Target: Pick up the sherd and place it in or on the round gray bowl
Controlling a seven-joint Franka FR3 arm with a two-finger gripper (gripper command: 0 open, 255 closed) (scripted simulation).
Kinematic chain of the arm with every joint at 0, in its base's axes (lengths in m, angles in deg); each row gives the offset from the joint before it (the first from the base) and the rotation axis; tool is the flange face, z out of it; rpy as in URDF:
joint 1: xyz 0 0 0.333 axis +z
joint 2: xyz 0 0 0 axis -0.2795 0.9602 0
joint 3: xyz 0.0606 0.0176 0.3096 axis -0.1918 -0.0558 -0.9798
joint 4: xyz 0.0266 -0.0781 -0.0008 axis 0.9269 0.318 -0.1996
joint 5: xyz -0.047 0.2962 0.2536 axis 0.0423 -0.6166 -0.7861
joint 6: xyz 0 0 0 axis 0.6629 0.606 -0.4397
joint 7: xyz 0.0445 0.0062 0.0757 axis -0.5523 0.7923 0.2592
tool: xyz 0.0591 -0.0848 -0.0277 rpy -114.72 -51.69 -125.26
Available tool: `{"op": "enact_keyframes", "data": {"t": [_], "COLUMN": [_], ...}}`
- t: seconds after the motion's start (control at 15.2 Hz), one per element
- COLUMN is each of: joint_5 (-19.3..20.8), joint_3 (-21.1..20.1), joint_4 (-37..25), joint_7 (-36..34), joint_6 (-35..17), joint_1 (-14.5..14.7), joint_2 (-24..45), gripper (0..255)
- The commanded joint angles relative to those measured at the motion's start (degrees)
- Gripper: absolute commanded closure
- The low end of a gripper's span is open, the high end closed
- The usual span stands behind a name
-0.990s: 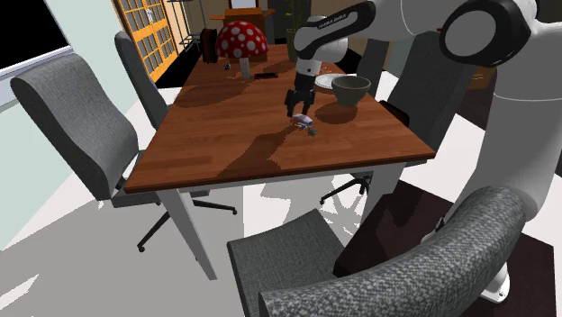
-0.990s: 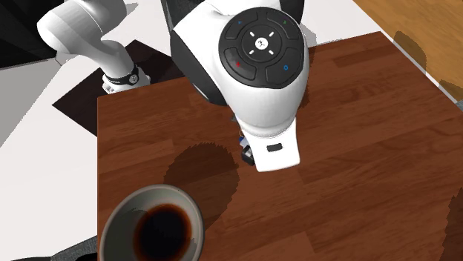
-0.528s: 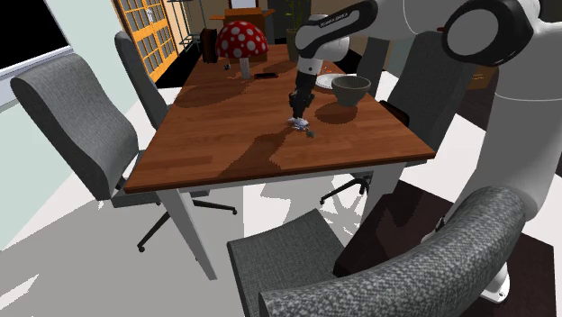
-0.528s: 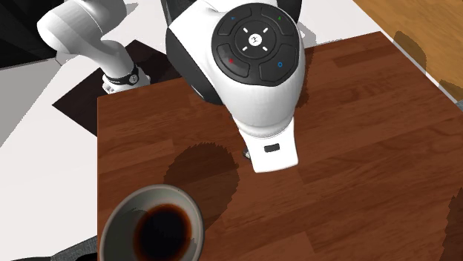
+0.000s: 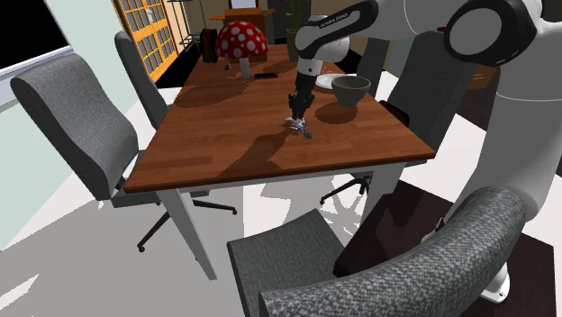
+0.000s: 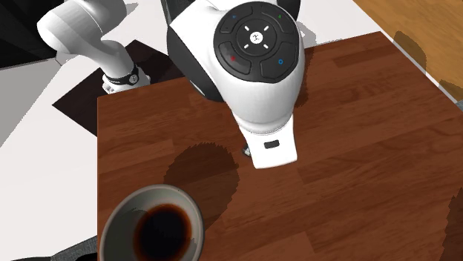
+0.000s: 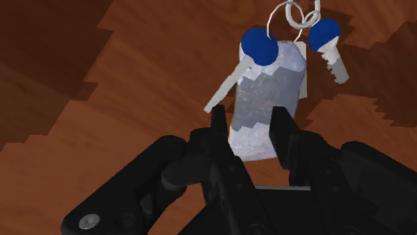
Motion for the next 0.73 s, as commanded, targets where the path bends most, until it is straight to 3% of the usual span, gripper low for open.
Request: {"op": "enact_keyframes", "data": {"t": [0.0,0.13,0.66], "joint_5": [1.07,2.72,1.88], "joint_3": [0.02,-0.03,-0.63], "joint_4": [0.86,1.94,5.53], "joint_7": [-1.36,-3.56,-3.01], "joint_6": [0.90,2.47,-2.79], "joint_1": [0.55,1.37,1.99], "joint_2": [-1.68,-4.27,-2.67], "gripper": [0,0,0]}}
